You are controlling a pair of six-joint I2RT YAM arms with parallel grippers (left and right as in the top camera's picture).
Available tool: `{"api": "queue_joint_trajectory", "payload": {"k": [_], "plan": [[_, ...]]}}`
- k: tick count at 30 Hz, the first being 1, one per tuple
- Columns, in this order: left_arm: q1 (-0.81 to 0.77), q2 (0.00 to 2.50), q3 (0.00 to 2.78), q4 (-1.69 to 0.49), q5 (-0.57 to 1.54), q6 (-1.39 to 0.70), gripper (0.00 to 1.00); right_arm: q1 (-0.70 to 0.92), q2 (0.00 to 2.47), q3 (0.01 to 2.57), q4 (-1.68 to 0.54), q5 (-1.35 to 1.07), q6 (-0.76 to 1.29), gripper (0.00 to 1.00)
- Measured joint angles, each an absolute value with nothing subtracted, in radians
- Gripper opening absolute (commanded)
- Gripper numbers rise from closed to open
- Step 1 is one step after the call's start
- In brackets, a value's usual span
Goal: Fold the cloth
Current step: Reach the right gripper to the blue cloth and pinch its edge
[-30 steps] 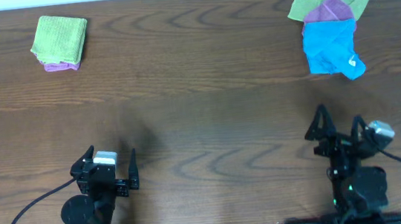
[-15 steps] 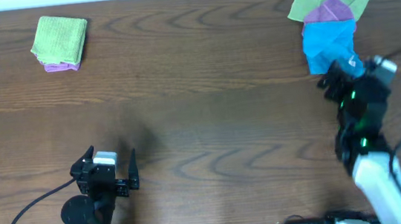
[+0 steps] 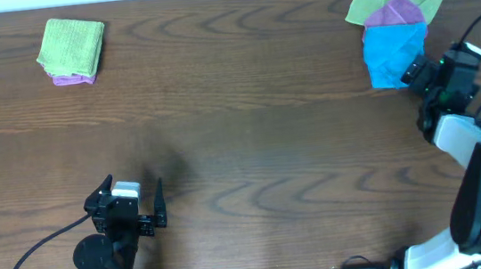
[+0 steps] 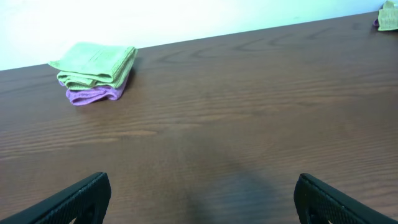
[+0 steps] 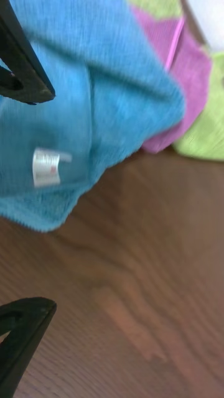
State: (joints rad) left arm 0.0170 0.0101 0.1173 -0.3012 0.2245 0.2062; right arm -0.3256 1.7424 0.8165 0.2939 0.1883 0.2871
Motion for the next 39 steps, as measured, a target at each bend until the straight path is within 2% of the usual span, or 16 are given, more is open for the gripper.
{"api": "queue_joint_trajectory", "payload": {"k": [5, 13, 19, 25, 27, 28, 32, 35, 39], "plan": [[0.017, 0.01, 0.117, -0.301, 0.224, 0.206, 0.95, -0.386, 1.788, 0.818, 0.297, 0.106, 0.284, 0.99], [0.017, 0.01, 0.117, -0.301, 0.225, 0.206, 0.95, -0.391, 1.789, 0.819, 0.273, -0.028, 0.283, 0.99], [0.017, 0.01, 0.117, -0.301, 0.224, 0.206, 0.95, -0.388, 1.802, 0.825, 0.359, -0.065, 0.283, 0.99], [0.017, 0.01, 0.117, -0.301, 0.224, 0.206, 0.95, -0.388, 1.885, 0.878, 0.344, -0.08, 0.283, 0.97], [0.017, 0.01, 0.117, -0.301, 0.225, 0.206, 0.95, -0.388, 1.911, 0.889, 0.34, -0.087, 0.284, 0.91], [0.017, 0.01, 0.117, -0.301, 0.224, 0.206, 0.95, -0.388, 1.921, 0.892, 0.339, -0.091, 0.289, 0.85], [0.017, 0.01, 0.117, -0.301, 0.224, 0.206, 0.95, -0.388, 1.931, 0.909, 0.336, -0.099, 0.299, 0.31], [0.017, 0.01, 0.117, -0.301, 0.224, 0.206, 0.95, -0.387, 1.931, 0.926, 0.339, -0.102, 0.31, 0.01], [0.017, 0.01, 0.117, -0.301, 0.225, 0.206, 0.95, -0.387, 1.931, 0.931, 0.334, -0.107, 0.328, 0.01]]}}
